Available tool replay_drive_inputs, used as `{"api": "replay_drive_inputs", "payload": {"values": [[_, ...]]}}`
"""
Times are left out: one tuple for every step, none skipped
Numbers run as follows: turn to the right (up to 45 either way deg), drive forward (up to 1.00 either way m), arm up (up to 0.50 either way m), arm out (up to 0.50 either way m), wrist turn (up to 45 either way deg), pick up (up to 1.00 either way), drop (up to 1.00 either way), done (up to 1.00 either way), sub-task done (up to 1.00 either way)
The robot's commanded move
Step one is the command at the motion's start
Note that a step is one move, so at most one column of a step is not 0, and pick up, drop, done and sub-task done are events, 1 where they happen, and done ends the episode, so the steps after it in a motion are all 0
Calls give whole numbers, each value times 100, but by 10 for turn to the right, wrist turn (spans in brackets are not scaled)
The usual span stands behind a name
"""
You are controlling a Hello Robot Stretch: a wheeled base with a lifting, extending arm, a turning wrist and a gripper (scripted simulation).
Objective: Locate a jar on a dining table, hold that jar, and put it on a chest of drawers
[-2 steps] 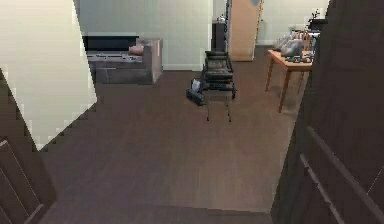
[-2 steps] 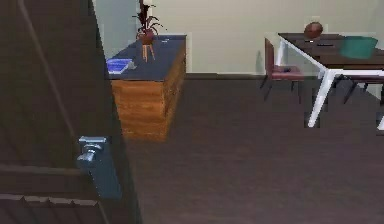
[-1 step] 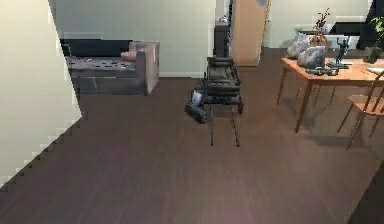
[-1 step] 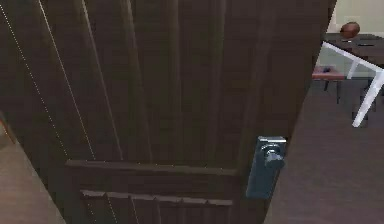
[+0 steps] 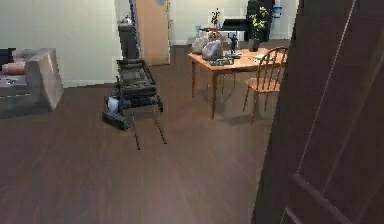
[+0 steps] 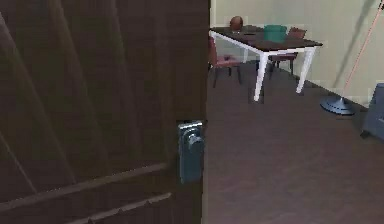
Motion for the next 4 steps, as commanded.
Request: {"api": "replay_drive_inputs", "payload": {"values": [[0, 100, 0, 0, 0, 0, 0, 0, 0], [30, 0, 0, 0, 0, 0, 0, 0, 0], [0, 10, 0, 0, 0, 0, 0, 0, 0], [450, 0, 0, 0, 0, 0, 0, 0, 0]]}}
